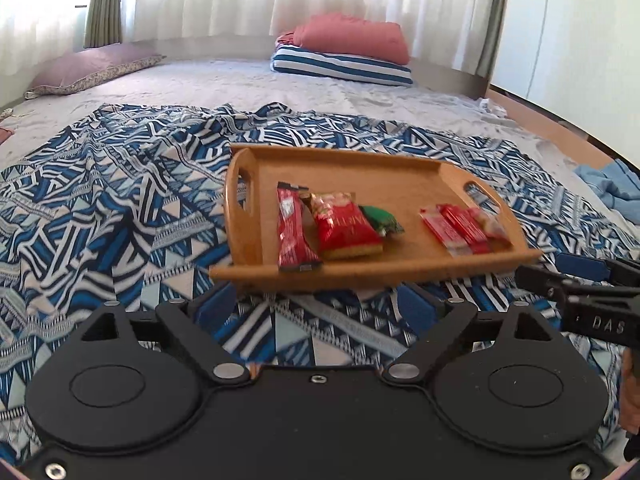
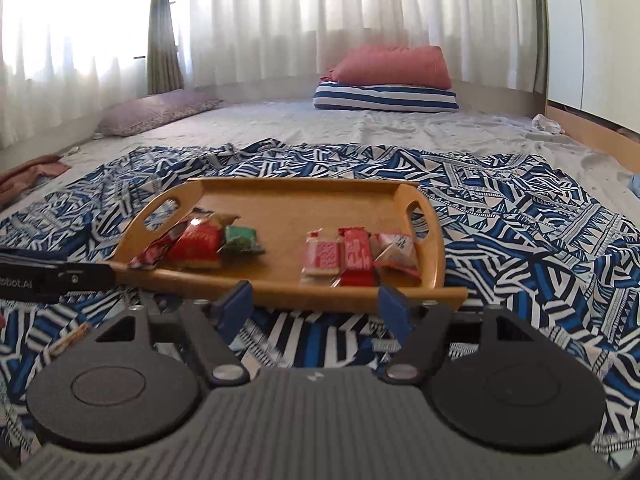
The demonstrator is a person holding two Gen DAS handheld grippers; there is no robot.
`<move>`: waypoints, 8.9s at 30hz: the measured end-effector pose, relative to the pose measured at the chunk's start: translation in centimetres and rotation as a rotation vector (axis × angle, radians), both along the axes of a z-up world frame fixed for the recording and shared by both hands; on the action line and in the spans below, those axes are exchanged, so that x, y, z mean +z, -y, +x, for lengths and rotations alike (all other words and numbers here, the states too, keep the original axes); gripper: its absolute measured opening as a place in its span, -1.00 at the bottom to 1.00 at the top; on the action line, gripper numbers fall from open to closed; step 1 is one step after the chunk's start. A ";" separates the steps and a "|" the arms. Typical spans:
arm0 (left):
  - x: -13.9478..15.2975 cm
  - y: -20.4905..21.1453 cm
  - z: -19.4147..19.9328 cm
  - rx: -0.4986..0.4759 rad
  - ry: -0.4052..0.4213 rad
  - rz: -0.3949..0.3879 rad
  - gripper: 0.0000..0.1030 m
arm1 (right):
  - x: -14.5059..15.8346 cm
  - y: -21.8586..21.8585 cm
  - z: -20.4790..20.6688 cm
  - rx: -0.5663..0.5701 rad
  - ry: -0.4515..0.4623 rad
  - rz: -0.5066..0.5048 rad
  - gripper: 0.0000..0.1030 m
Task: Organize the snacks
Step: 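Open both grippers to drop the bar and packet onto the tray, then move both tools back over the snack pile, then grasp the brown chocolate bar with the left gripper while the right gripper grasps a gold bar, then carry the chocolate bar and gold bar over the wooden tray with both tools, then open both grippers to drop the chocolate bar and gold bar onto the tray, then move both tools back over the remaining snacks near the jelly cup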
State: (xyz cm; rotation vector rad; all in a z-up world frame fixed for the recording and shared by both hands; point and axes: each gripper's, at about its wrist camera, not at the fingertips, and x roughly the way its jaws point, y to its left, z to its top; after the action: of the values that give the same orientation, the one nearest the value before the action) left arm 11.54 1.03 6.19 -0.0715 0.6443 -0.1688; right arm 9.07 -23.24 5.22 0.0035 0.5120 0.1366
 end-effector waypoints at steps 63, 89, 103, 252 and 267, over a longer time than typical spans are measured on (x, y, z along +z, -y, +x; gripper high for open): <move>-5.2 -2.0 -3.7 0.074 0.003 0.004 0.48 | -6.2 -6.3 -7.7 -0.067 0.027 -0.102 0.20; -5.1 0.3 -4.2 0.003 0.026 0.055 -0.63 | -6.2 -7.0 -6.7 -0.009 0.018 -0.081 -0.23; -2.4 -0.7 -3.9 0.026 0.030 0.021 -0.64 | -4.3 -6.5 -6.9 -0.028 0.016 -0.041 -0.30; -4.7 4.4 -5.3 -0.015 0.026 0.087 0.89 | -5.3 1.9 -3.0 -0.096 -0.057 -0.064 1.00; -6.4 4.7 -4.9 0.012 0.020 0.076 0.82 | -6.8 1.7 -2.5 -0.086 -0.060 -0.060 1.00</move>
State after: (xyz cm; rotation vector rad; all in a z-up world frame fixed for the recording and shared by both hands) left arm 6.63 -3.67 -0.19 -0.0001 0.6294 -0.1328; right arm 6.58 -24.99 -1.60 -0.0288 0.5753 0.0375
